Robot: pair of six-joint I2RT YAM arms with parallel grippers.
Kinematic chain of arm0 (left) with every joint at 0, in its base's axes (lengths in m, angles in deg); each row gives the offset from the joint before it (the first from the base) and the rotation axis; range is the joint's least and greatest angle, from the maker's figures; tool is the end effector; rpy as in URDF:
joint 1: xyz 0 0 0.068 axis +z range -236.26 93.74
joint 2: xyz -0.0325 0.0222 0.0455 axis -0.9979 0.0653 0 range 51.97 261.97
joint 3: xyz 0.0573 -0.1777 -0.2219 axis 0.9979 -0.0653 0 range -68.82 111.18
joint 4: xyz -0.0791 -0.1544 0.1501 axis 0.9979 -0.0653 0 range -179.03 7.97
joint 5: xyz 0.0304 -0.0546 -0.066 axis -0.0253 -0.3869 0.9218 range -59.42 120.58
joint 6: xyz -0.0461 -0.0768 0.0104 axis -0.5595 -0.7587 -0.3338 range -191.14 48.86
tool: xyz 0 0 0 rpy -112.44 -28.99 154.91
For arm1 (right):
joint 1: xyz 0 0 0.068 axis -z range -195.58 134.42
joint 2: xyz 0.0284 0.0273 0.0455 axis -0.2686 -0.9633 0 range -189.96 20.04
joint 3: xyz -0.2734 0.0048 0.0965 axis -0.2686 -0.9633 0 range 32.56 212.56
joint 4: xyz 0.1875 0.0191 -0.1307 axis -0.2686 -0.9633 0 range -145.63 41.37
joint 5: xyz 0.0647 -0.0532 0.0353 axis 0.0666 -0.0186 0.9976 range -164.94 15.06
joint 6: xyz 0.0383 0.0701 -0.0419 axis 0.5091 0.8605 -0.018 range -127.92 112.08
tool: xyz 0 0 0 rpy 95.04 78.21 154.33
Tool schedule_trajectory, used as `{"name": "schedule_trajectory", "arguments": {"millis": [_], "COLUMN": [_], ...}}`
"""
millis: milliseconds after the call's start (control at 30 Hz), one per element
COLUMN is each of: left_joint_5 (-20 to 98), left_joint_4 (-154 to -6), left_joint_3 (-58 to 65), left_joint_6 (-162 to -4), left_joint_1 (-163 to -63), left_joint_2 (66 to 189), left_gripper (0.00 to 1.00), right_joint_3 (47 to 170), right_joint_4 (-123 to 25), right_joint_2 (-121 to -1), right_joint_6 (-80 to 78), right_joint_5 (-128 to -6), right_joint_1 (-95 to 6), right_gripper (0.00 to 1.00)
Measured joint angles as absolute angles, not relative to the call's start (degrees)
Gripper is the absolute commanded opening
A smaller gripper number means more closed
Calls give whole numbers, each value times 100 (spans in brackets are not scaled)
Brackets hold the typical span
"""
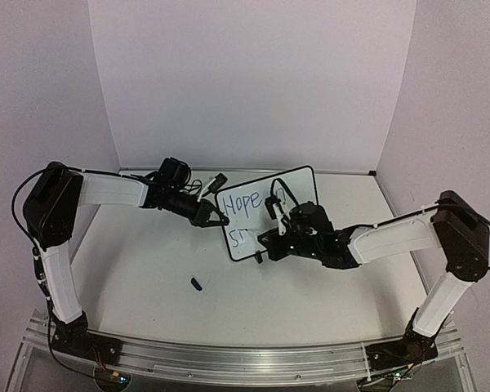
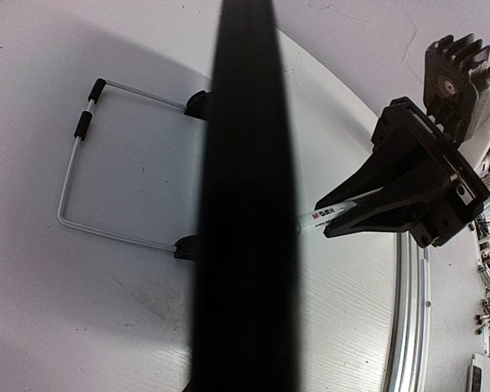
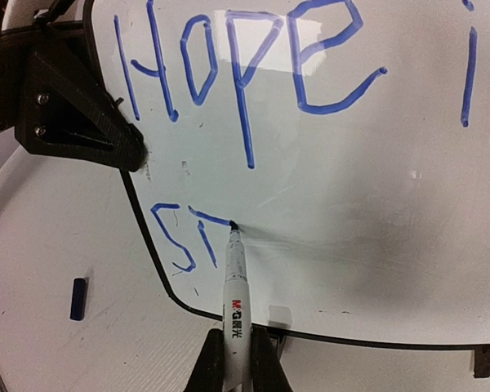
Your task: Write a sentence on the whiteboard
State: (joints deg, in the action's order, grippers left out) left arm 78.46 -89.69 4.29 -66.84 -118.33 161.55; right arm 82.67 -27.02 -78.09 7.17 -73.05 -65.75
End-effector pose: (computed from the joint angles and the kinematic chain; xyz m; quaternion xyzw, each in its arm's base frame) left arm 0.3167 -0.2690 0.2129 0.4129 0.7504 -0.4482 0.2560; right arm 0.2436 0.2963 0.2073 -0.2644 0.8077 0.2959 0.4361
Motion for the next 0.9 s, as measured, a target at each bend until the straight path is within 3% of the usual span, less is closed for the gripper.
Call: {"name": "schedule_trajectory", "arguments": {"millis": [900], "left_joint_5": [7850], "left_joint_4": [-8973], "left_joint_3": [429], "left_joint_6": [-6665], "left_joint_1": [-11840], "left_joint_2": [16155], "left_gripper": [0], "right_joint_3": [8081], "right_joint_4": [-2753], "right_joint_2": [-7564], "right_joint_6": [840], "right_joint_5": [-7088], "right_joint_1": [-6547], "right_gripper": [0]}}
